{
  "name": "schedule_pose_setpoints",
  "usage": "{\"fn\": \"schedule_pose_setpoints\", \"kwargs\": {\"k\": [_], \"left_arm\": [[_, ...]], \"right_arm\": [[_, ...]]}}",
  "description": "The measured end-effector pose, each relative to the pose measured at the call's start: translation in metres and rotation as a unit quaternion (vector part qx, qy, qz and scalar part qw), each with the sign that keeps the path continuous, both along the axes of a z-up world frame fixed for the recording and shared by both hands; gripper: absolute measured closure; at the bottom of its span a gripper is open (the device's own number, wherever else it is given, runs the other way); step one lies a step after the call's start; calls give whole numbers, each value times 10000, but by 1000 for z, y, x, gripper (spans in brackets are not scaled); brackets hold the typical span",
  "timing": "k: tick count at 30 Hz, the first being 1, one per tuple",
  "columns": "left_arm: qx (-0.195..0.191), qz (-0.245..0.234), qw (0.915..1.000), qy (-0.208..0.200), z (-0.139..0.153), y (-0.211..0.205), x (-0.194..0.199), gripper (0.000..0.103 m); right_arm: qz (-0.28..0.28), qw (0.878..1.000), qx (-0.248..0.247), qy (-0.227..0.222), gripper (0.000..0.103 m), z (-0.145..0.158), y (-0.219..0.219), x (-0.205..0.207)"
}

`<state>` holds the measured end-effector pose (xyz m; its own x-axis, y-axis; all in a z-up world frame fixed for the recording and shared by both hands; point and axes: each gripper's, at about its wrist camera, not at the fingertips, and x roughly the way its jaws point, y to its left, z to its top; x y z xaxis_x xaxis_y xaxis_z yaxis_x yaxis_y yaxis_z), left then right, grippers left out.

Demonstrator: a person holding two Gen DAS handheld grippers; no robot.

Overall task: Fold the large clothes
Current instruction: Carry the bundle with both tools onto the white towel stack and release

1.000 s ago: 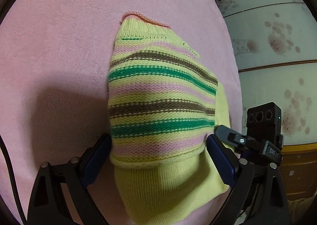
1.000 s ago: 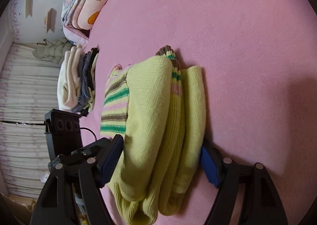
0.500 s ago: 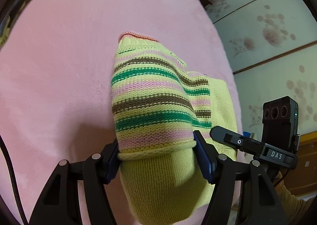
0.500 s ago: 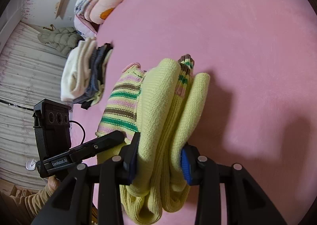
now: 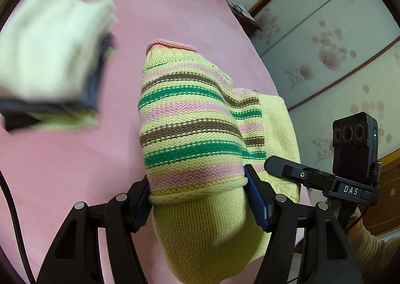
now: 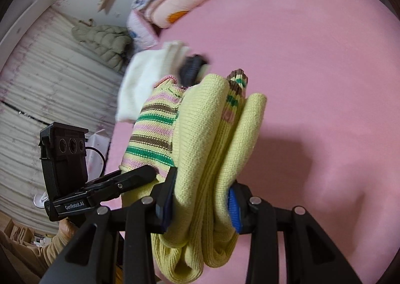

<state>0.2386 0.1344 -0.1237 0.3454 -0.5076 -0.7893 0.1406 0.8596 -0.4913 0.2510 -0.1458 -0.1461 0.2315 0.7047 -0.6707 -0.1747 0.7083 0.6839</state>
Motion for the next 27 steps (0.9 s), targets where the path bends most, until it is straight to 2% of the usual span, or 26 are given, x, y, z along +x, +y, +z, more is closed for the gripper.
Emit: {"fn": "schedule_pose_setpoints", "kwargs": {"k": [2,6,10,14,18,19,23,25,27], "left_arm": [[148,9,9997,-170,18,38,11,38],[486,72,9973,-542,54,115,56,38],[688,170,9944,-789,64,176,112,37],[852,235,9926,-832,45,219,155,37],[963,309,9923,-711,17,242,196,37],[990,317,9922,-691,5,247,195,37],[1246,270,9906,-491,-34,235,207,35],[1321,248,9895,-537,-41,229,208,34],[1454,218,9869,-668,-42,223,206,27]], "right_arm": [[22,9997,157,-161,67,12,38,18],[-28,9980,495,-399,67,27,114,61],[-133,9962,700,-504,67,27,181,114],[-116,9971,564,-500,67,10,233,164],[-166,9987,290,-384,66,-11,259,196],[-161,9990,216,-356,66,-18,265,203],[-135,9994,-259,-173,63,-45,280,215],[-126,9987,-489,-121,60,-52,285,215],[-141,9970,-713,-265,57,-49,287,212]]}}
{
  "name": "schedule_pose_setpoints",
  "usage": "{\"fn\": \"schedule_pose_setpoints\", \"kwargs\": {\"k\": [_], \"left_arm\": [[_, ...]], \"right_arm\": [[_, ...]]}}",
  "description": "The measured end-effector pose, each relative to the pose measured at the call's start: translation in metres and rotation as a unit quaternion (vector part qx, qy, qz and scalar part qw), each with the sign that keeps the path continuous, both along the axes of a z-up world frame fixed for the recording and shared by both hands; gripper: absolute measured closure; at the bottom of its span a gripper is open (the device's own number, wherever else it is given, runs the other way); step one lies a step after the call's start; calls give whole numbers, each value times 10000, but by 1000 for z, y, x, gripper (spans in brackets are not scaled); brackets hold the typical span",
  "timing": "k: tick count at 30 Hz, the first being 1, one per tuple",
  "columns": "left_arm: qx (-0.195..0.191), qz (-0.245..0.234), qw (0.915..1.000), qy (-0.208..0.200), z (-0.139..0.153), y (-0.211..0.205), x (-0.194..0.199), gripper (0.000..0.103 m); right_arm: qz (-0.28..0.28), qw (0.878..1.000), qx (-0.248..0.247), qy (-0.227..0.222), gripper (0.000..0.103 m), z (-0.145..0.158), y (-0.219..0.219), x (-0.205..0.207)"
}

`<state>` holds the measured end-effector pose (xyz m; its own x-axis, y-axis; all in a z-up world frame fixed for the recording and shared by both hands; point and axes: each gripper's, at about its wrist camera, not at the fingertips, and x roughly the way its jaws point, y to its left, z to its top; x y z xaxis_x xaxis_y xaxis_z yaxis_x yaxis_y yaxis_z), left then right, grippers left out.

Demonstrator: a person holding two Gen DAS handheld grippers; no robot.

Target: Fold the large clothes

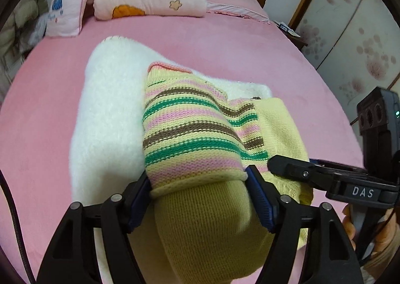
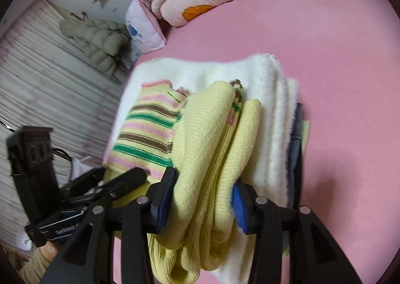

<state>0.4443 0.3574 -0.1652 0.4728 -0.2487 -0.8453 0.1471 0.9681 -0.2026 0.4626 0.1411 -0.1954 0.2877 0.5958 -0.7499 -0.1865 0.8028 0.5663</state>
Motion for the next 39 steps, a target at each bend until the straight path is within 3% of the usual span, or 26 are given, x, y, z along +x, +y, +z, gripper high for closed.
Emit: {"fn": "schedule_pose_setpoints", "kwargs": {"k": [4,6,12,20,26,30,39], "left_arm": [[227,29,9997,-85,4,-12,-10,12],[364,117,9992,-126,8,-16,-13,0],[439,300,9986,-67,29,-33,-37,0],[223,340,9986,329,64,-64,-84,1],[138,406,9990,120,101,-90,-140,1],[320,681,9971,-113,131,-111,-190,1],[421,862,9948,-347,200,-161,-301,1]], "right_arm": [[122,9984,-523,-156,42,17,-1,-8],[144,9967,-739,-290,40,27,-2,-10],[186,9939,-1022,-380,31,57,-22,-37],[98,9908,-1263,-472,30,97,-50,-87],[-80,9911,-1223,-514,30,131,-84,-134],[-100,9908,-1213,-589,30,154,-105,-170],[-29,9888,-1237,-833,30,211,-167,-281]]}}
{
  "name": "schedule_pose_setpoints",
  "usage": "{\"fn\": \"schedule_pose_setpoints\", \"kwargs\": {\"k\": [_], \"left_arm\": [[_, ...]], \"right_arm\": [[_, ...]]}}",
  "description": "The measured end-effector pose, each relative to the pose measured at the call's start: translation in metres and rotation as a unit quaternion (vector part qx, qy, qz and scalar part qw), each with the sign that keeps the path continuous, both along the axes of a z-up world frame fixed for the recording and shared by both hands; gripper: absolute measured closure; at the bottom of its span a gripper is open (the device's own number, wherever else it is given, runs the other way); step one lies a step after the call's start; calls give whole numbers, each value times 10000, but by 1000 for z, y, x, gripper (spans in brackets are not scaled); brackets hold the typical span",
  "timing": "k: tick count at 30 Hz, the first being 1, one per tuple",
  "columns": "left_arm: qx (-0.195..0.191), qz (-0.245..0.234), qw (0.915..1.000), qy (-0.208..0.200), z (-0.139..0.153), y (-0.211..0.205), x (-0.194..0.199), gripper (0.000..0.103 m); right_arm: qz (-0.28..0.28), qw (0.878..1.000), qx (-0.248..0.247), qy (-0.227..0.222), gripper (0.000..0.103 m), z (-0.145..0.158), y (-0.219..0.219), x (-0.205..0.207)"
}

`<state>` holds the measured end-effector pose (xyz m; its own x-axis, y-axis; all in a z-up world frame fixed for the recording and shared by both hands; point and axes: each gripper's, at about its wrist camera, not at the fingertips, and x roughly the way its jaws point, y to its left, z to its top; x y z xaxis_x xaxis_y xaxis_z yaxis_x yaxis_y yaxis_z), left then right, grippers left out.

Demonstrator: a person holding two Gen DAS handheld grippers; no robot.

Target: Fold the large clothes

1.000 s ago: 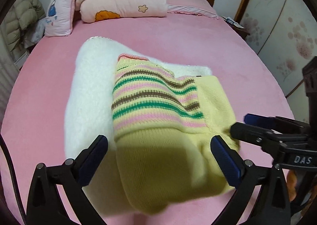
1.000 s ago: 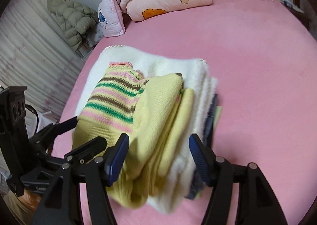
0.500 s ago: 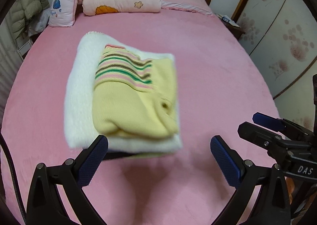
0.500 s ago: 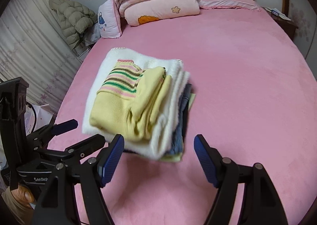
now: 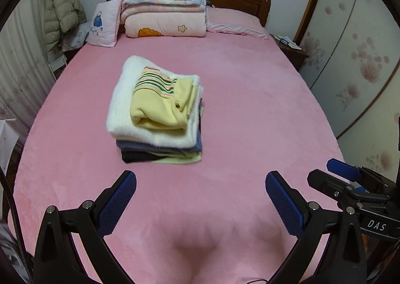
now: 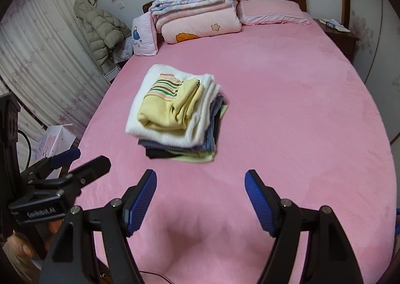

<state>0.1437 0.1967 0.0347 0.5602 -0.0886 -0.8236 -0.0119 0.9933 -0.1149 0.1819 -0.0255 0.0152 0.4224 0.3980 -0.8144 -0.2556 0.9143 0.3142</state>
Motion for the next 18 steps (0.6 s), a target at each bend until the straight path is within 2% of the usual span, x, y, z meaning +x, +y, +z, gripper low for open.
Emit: {"fn": "schedule_pose_setpoints", "kwargs": {"k": [7,9,12,18], "left_arm": [[-226,-52,9997,-59,30,-38,-77,1],[-221,-35,9997,-98,34,-49,-98,1],[-140,39,9998,-149,37,-63,-121,1],[148,276,9991,-273,34,-84,-152,1]], "right_arm": [[-60,9996,208,187,29,30,-50,-66],[-91,9998,114,113,29,35,-58,-82],[-195,9997,-174,-8,28,40,-67,-107],[-515,9978,-401,-113,28,39,-79,-138]]}}
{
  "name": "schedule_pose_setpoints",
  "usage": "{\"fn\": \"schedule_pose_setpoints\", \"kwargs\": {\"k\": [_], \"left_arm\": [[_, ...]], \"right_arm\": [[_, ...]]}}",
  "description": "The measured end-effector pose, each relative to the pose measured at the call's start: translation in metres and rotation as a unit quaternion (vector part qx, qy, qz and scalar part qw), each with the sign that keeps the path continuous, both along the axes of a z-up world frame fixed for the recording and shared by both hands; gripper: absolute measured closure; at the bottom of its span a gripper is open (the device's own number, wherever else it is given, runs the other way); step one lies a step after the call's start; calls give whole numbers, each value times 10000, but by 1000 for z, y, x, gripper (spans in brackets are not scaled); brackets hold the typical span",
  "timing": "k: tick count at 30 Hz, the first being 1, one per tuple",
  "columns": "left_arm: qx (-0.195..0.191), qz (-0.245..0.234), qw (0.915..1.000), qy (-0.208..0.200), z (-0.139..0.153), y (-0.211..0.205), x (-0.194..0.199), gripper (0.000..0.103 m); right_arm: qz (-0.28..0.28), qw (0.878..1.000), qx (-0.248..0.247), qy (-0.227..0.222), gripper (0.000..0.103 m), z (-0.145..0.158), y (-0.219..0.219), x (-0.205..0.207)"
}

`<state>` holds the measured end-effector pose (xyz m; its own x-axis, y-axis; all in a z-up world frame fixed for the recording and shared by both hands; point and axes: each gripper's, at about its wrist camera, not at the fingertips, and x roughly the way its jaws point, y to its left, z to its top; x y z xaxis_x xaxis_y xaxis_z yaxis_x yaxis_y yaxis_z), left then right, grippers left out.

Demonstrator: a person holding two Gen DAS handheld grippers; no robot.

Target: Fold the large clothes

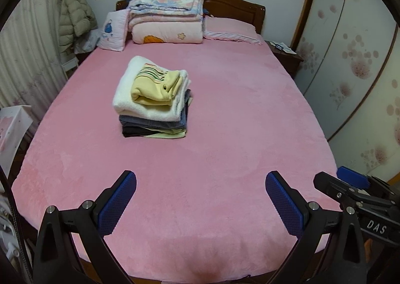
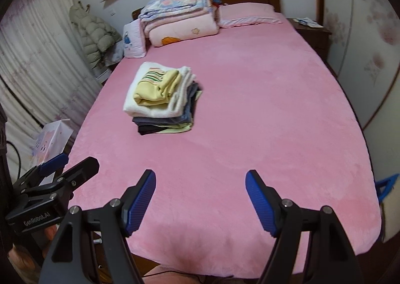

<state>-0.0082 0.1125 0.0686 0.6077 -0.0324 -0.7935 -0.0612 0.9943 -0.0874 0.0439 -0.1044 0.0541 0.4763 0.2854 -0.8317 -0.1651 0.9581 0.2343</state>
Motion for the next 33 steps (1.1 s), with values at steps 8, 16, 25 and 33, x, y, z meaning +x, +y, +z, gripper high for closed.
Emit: {"fn": "schedule_pose_setpoints", "kwargs": {"k": [8,16,25,33], "left_arm": [[45,33,9999,161,-11,-18,-13,1],[85,42,9998,182,-9,-28,-15,1],[196,52,9997,156,-8,-34,-15,1],[228,55,9995,213,-10,-34,-14,1]], "right_arm": [[-217,9980,-515,-280,28,0,-4,-21],[-274,9974,-639,-210,28,-3,-9,-25],[-328,9966,-720,-241,28,-3,-12,-25],[-358,9965,-721,-206,28,-5,-13,-27]]}}
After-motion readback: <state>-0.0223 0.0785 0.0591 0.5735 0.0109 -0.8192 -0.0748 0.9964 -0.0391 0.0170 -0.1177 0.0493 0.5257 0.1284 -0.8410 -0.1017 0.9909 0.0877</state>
